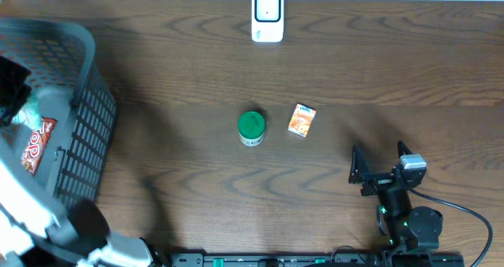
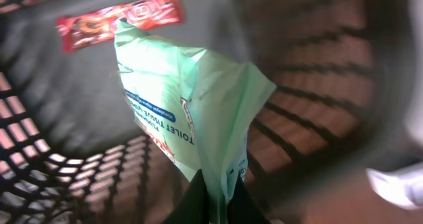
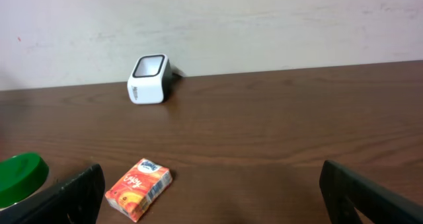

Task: Scan the item barcode
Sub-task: 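Reach into the basket and grasp the mint-green wet-wipe pack, then carry the wet-wipe pack out and place it beside the Kleenex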

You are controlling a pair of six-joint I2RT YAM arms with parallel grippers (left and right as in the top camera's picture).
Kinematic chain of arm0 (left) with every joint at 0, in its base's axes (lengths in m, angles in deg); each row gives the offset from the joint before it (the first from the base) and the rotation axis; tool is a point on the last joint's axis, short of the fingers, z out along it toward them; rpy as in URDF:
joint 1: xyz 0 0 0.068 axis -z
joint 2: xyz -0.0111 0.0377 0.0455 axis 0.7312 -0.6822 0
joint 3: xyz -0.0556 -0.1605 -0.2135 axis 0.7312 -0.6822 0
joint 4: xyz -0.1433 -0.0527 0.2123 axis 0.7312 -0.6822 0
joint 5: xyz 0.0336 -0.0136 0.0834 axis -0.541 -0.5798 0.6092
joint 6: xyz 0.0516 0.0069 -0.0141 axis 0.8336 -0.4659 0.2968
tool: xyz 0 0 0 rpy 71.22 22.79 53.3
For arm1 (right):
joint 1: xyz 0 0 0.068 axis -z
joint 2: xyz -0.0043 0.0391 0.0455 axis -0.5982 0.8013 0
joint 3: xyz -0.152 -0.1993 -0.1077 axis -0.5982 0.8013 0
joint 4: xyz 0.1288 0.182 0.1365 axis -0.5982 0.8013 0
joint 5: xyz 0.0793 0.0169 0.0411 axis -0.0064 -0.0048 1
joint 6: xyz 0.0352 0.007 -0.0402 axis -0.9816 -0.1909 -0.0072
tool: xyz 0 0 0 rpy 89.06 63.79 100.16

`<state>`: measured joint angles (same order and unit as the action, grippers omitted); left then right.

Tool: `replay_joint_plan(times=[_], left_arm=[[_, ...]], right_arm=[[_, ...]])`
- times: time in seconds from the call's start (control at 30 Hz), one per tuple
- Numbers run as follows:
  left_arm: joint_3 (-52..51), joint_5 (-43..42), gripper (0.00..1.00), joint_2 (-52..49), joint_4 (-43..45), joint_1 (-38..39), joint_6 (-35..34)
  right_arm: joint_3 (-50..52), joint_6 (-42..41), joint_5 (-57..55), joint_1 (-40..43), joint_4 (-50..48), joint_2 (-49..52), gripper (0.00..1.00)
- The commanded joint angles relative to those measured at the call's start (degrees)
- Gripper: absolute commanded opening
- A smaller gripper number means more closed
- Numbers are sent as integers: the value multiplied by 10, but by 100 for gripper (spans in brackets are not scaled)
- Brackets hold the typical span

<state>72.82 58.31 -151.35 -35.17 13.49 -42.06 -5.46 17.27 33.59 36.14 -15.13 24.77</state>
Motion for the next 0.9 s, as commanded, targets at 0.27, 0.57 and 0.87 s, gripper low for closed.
replay_joint_plan(times=[0.27, 0.57, 0.87], left_arm=[[-1, -156, 7, 184, 128, 305, 61], [-110, -229, 7, 65, 283, 561, 83], [-171, -496, 7, -131, 481, 620, 103]], right_arm=[[1, -6, -3, -2, 2, -3, 99], [1, -6, -3, -2, 2, -3, 99], [1, -6, -3, -2, 2, -3, 99]])
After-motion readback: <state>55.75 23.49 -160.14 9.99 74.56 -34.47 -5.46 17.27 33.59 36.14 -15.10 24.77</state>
